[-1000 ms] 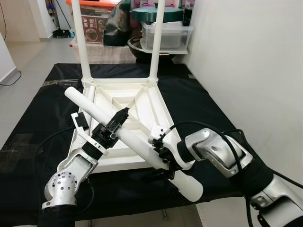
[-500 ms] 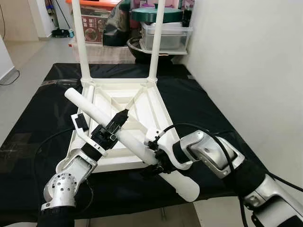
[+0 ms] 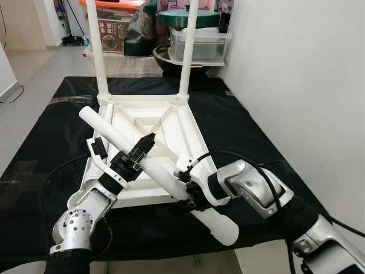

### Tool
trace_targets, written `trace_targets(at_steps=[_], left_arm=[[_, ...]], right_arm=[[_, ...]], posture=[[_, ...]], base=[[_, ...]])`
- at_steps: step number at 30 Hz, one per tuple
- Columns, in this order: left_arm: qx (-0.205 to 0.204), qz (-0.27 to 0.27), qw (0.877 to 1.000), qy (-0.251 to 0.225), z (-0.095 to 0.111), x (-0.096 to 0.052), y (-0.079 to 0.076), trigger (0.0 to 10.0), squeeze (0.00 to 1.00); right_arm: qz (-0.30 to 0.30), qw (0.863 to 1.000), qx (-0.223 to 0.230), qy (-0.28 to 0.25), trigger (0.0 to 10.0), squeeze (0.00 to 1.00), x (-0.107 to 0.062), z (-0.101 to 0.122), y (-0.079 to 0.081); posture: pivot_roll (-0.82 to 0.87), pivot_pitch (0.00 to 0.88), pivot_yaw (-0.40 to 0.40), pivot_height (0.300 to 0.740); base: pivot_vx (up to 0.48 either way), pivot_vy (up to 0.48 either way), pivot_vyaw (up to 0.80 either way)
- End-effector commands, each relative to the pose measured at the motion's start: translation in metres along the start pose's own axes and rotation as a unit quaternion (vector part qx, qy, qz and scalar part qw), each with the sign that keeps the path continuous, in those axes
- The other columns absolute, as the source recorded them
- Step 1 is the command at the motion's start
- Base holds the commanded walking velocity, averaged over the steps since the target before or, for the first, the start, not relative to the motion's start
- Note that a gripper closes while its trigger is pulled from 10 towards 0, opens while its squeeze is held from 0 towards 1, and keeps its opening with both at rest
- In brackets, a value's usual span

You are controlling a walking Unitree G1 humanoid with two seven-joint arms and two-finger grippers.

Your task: Building children table

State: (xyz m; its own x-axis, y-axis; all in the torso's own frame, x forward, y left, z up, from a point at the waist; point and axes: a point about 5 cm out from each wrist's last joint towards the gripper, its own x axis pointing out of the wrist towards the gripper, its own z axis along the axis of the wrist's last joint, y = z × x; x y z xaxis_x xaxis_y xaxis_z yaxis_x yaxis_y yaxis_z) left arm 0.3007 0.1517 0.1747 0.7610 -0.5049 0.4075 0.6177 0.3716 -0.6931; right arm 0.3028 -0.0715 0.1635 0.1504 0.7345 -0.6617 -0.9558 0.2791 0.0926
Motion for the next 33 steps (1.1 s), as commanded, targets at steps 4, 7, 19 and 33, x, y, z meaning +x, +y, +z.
trace_targets(at_steps=[4,7,19,33], left_arm=[[-0.005,-0.018,1.000,0.006,-0.002,0.003,-0.002,10.0,1.00],[-0.008,-0.024,1.000,0.002,-0.001,0.002,-0.003,10.0,1.00],[-0.058,-0.099,0.993,0.040,-0.005,-0.008,-0.011,10.0,1.00],[-0.068,-0.102,0.991,0.046,-0.004,-0.012,-0.009,10.0,0.00]], right_arm=[[0.004,1.000,0.005,-0.018,0.0,0.00,0.000,0.002,0.000],[-0.007,0.999,0.018,-0.028,0.0,0.00,-0.008,0.000,-0.004],[-0.084,0.990,0.073,-0.081,0.0,0.00,-0.076,-0.010,-0.031],[-0.205,0.919,0.156,-0.297,0.0,0.00,-0.139,0.028,-0.069]], posture=[[0.03,0.000,-0.128,0.740],[0.02,0.000,-0.125,0.740],[0.00,0.000,-0.113,0.740],[0.00,0.000,-0.104,0.740]], base=[[0.000,0.000,0.00],[0.000,0.000,0.00],[0.000,0.000,0.00],[0.000,0.000,0.00]])
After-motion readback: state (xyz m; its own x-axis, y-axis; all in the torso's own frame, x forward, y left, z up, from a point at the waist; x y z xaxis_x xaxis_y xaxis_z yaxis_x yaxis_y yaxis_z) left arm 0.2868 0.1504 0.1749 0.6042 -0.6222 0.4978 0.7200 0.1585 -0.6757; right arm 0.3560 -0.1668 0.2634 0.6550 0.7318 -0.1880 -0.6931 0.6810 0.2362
